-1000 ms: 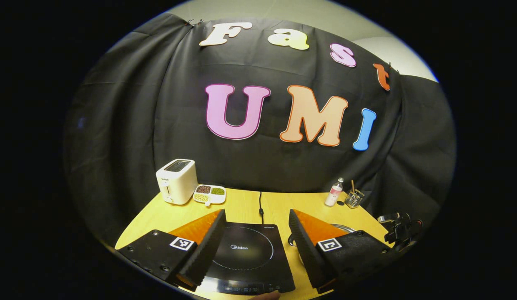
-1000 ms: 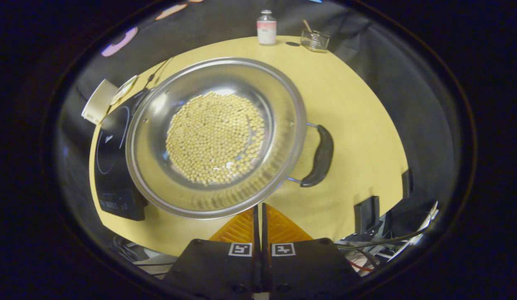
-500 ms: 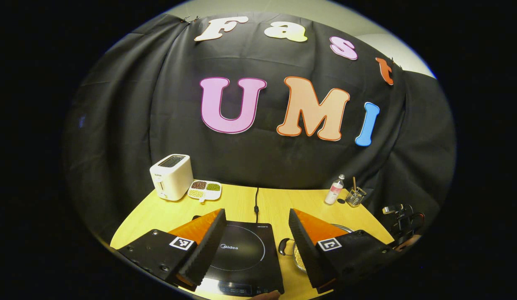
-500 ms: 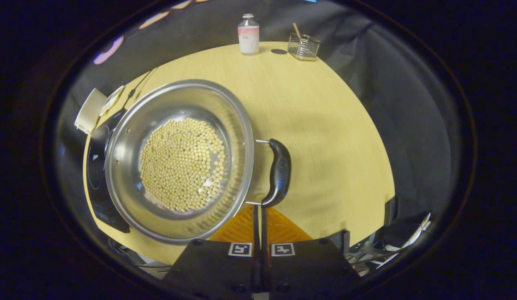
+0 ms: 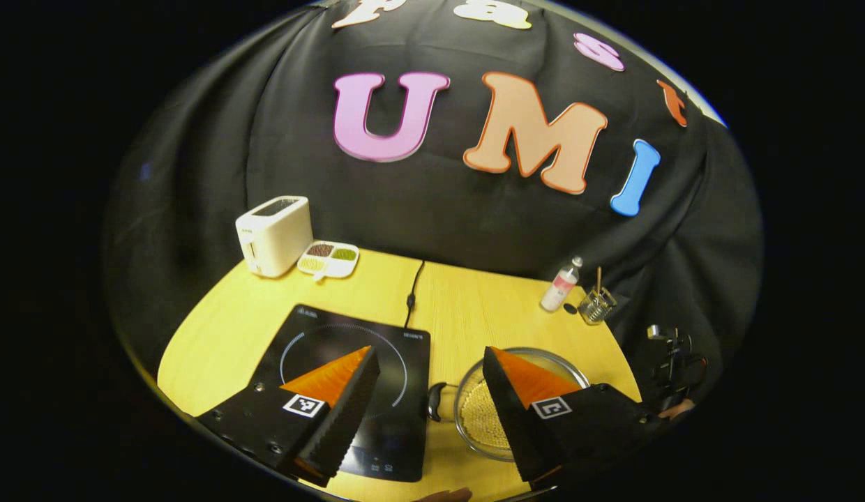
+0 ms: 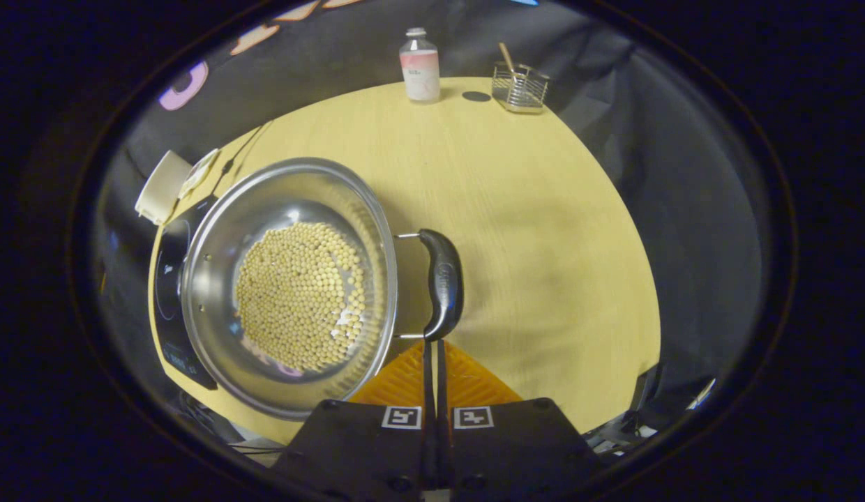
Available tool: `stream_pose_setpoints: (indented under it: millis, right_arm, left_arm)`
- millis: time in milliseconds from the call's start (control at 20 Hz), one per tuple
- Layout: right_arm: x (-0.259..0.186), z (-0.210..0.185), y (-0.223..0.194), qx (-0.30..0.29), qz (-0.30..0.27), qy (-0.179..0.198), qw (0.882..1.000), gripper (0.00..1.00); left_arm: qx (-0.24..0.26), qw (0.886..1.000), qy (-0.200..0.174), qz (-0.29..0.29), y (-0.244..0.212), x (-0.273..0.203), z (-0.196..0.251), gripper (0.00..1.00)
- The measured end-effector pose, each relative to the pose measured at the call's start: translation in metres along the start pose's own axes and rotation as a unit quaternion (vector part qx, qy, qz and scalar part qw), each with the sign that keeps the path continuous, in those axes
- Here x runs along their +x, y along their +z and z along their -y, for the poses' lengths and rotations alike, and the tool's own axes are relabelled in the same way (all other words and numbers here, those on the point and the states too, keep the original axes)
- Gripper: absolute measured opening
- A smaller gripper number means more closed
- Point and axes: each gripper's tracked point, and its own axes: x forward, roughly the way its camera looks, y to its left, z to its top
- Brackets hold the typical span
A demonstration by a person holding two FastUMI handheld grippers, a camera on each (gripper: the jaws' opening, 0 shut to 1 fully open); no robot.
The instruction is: First push the handle of the pot to place it horizontally, then grasp the pot with both hands and set it on the induction cooktop.
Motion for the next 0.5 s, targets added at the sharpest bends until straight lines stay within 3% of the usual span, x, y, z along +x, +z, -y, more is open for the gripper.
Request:
stream_pose_setpoints:
  millis: [500]
  right_arm:
    - [-0.029, 0.021, 0.055, 0.024, 0.106, 0.017, 0.994, 0.03]
  left_arm:
    - [0.049, 0.994, -0.024, -0.098, -0.071, 0.042, 0.024, 0.92]
